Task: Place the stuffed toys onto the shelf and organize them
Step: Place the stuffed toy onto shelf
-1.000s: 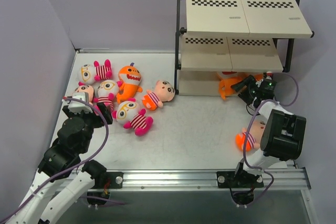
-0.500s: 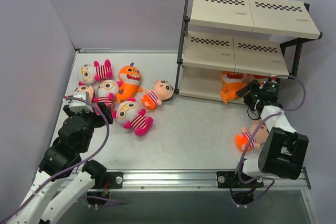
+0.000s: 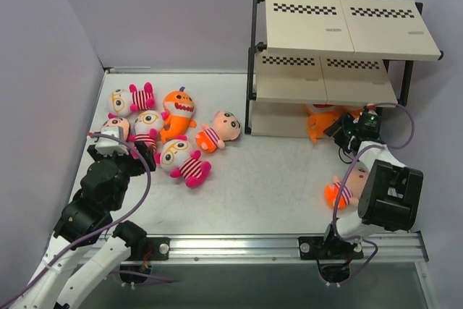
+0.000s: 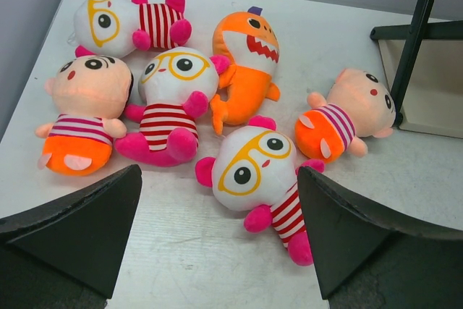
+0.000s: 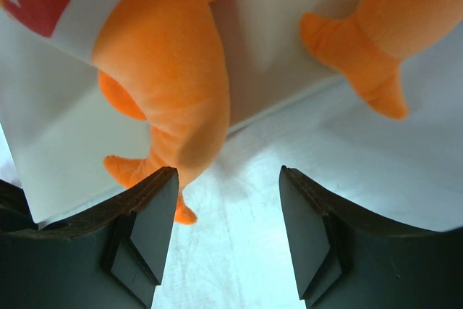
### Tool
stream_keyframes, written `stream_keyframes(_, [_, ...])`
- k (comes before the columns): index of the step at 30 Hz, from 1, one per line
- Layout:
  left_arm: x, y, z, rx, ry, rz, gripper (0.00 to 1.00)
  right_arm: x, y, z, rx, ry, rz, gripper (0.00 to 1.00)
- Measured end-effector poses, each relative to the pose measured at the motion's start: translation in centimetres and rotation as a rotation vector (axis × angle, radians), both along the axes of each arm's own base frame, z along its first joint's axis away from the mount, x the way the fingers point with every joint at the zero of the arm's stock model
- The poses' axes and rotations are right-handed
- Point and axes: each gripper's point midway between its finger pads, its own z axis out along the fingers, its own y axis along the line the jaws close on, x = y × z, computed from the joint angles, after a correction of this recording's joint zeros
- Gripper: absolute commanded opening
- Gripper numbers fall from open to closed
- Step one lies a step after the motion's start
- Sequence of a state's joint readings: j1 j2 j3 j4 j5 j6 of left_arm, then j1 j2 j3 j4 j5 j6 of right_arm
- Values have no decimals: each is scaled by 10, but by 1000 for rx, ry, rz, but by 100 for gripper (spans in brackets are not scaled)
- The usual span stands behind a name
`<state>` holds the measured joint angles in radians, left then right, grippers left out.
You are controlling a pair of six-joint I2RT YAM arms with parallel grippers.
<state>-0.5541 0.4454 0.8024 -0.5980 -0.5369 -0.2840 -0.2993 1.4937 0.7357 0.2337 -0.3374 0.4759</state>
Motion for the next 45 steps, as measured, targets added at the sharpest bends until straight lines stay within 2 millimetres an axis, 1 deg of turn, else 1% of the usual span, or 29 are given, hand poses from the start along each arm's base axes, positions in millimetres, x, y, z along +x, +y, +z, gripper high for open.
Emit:
stream_keyframes(10, [0, 0, 0, 0, -1, 1, 97, 41, 15, -1, -42, -31, 101, 58])
stream_keyframes(12, [0, 1, 0, -1, -2, 2, 97, 44, 17, -2, -46, -35, 110, 58])
stream_keyframes(21, [0, 2, 0, -1, -2, 6, 97, 45, 19, -2, -31, -36, 113, 58])
stream_keyframes(27, [0, 2, 0, -1, -2, 6, 97, 43, 17, -2, -15, -33, 103, 63])
stream_keyframes(31, [0, 2, 0, -1, -2, 6, 97, 43, 16, -2, 6, -35, 105, 68])
stream_keyframes(36, [0, 2, 0, -1, -2, 6, 97, 46, 20, -5, 39, -28, 124, 70])
stream_keyframes(41, [0, 2, 0, -1, -2, 6, 97, 43, 22, -11, 58, -6, 125, 73])
stream_keyframes(45, [0, 2, -1, 0, 0, 6, 97, 43, 22, -9, 63, -10, 124, 75])
